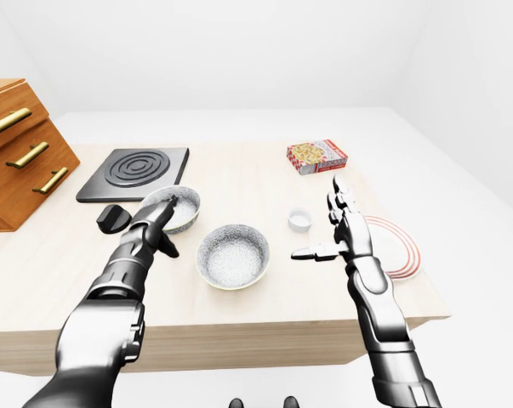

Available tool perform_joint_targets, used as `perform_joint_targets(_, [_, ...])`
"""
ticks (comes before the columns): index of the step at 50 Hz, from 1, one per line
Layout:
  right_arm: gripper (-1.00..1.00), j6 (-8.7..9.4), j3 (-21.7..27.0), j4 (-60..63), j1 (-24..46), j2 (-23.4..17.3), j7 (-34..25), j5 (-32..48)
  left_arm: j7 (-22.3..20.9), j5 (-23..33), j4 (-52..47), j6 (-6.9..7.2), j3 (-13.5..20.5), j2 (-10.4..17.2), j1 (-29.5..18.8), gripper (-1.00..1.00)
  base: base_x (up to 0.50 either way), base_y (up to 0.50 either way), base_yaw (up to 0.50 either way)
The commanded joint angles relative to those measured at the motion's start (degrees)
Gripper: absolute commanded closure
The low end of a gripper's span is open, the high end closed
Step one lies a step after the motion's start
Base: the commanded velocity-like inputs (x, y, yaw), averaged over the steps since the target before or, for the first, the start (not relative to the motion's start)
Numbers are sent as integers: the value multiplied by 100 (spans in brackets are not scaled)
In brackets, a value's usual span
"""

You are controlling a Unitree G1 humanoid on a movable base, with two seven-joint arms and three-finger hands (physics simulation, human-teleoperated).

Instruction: Pick the akita bowl from table center and place it on the plate.

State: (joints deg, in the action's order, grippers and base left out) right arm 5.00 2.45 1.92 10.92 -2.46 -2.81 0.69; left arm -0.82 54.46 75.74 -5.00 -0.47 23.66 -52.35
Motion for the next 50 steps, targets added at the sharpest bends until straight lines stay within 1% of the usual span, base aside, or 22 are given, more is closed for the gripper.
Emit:
perform_joint_targets(1, [-100, 0, -6, -2, -91, 3, -41, 3, -532, 157, -7, 0, -14, 17, -71, 34, 0, 0, 0])
perform_joint_targets(2, [-100, 0, -1, 22, -126, -3, -57, -2, -553, 156, -7, 0, -11, 16, -72, 87, 0, 0, 0])
perform_joint_targets(3, [-100, 0, 2, 31, -138, -5, -64, -2, -541, 157, -9, 0, -8, 14, -71, 100, 0, 0, 0])
perform_joint_targets(7, [-100, 0, 7, 38, -150, -2, -73, 2, -609, 159, -10, 0, -7, 8, -76, 100, 0, 0, 0])
perform_joint_targets(17, [-100, 0, -10, 75, -156, 9, -84, 22, -502, 102, -14, 0, 18, 3, -67, 100, 0, 0, 0])
perform_joint_targets(30, [-100, 0, -15, 72, -68, 18, -47, 42, -611, 88, -1, 0, -6, 38, -58, 100, 0, 0, 0])
perform_joint_targets(33, [-100, 0, -22, 61, -43, 21, -35, 42, -554, 121, -1, 0, -13, 44, -56, 100, 0, 0, 0])
perform_joint_targets(40, [-100, 0, -21, 88, -4, 19, -31, 34, -272, 168, 2, 0, -3, 66, -38, 100, 0, 0, 0])
perform_joint_targets(50, [-100, 0, -27, 58, 120, 5, -25, 34, -79, 216, 15, 0, -4, 100, -26, 100, 0, 0, 0])
